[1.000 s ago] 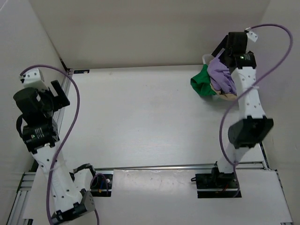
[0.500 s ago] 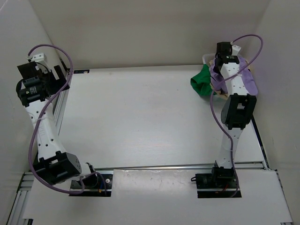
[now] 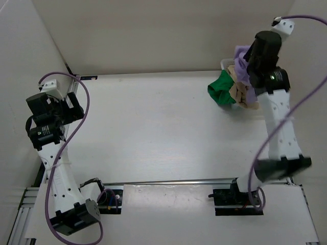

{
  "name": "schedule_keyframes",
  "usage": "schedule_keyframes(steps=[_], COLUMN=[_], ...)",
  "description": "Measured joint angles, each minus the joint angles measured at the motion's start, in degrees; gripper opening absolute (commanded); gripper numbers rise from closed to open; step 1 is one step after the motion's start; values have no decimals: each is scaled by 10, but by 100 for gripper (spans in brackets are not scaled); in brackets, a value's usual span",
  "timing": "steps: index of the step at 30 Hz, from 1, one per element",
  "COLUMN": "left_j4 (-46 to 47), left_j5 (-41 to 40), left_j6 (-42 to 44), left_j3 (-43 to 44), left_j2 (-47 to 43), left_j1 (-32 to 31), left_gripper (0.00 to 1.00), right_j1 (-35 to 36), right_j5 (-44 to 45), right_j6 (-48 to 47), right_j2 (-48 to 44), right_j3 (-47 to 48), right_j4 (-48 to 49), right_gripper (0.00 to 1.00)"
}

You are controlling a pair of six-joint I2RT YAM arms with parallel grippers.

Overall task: Fold and stack the t-shirts
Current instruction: Grab crumpled tshirt from bin with the right arm, then move the tshirt to the center of the board

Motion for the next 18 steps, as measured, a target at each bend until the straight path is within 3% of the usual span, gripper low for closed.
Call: schedule_keyframes(steps=[4,7,13,16,17,18], left_j4=[0,-2,-3,-5,-7,-10], left_j5=[2,12,28,29,29,29], left_j6=[0,0,0,0,0,0], left_j3=[-30,-34,-25,-13,-8,-6], left_j2=[-24,-28,-18,-6,-2,2], left_j1=[0,-3,-4,-4,-4,-4], left_gripper=[100,100,100,100,100,100], right_j1=[88,126,188,225,235,242], right_j5=[-78,-167,-287,-310,-311,-311], right_j6=[-29,-13,93,154,173,188], right_j2=[-169,-240,-263,-217,-186,-155], right_j3=[-43,-41,-87,-146,-160,-165], right_j4=[84,137,216,209,198,186], right_gripper=[0,0,1,27,57,72])
